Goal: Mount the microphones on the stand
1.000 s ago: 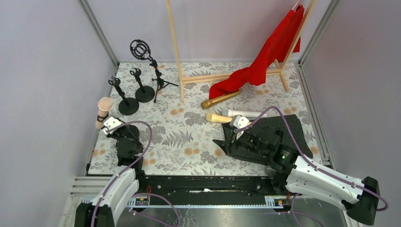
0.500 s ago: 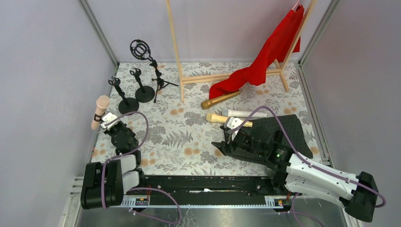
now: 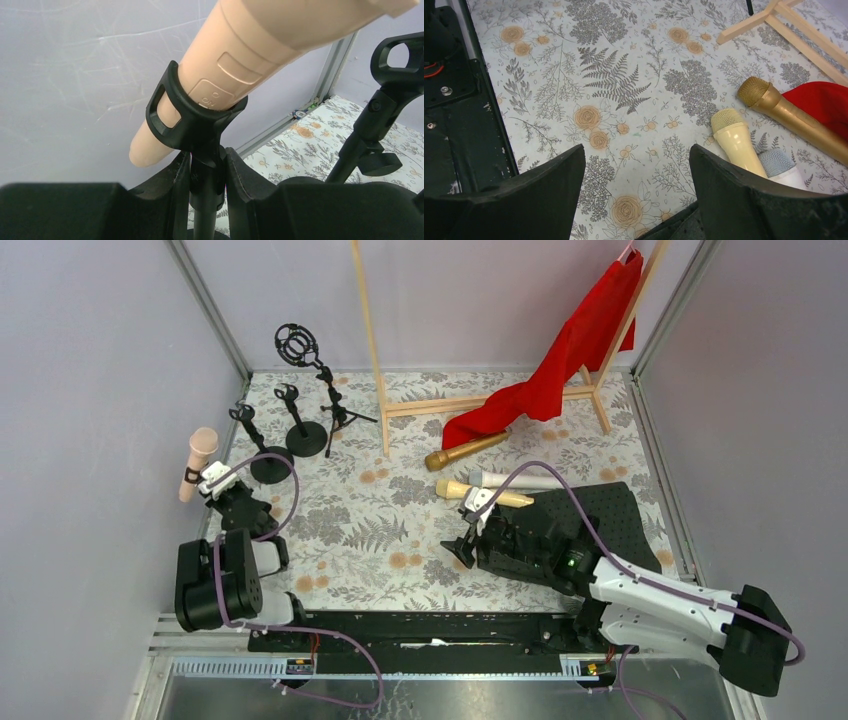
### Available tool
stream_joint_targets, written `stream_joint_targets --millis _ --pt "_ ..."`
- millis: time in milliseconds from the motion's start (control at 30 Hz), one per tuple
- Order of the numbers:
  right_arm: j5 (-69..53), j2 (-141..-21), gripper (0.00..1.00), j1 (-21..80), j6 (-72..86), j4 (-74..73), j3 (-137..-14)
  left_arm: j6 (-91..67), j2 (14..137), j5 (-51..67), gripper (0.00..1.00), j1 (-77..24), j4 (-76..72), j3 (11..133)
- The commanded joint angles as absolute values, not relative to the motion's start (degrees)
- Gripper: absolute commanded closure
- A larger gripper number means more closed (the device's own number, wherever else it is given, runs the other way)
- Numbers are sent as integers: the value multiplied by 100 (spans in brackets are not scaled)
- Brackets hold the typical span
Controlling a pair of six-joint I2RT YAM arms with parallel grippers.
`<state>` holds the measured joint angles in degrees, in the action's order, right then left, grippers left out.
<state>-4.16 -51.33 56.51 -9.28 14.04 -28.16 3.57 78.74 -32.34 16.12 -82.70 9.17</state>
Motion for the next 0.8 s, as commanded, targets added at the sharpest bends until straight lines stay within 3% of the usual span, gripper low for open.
stream_joint_targets --millis 0,67,300,400,467,767 --pt "-487 -5405 17 5634 -1027 1847 -2951 309 8066 -2840 77 1696 -9244 1265" --pt "-528 -5507 18 5634 -1028 1865 -3016 308 8085 -2747 62 1697 -9246 1222" --pt "-607 -5469 17 5634 -1011 1848 -3087 51 7790 -2629 34 1697 -9221 880" --pt "-604 -5364 17 5634 -1011 1832 -3082 -218 7596 -2571 12 1691 -9204 685" --pt "-619 -5301 17 5634 -1003 1807 -3077 -500 7445 -2534 2 1695 -9187 503" --pt "-677 -4949 17 5634 -958 1675 -2971 -1320 5959 -2634 1 1627 -7871 -132"
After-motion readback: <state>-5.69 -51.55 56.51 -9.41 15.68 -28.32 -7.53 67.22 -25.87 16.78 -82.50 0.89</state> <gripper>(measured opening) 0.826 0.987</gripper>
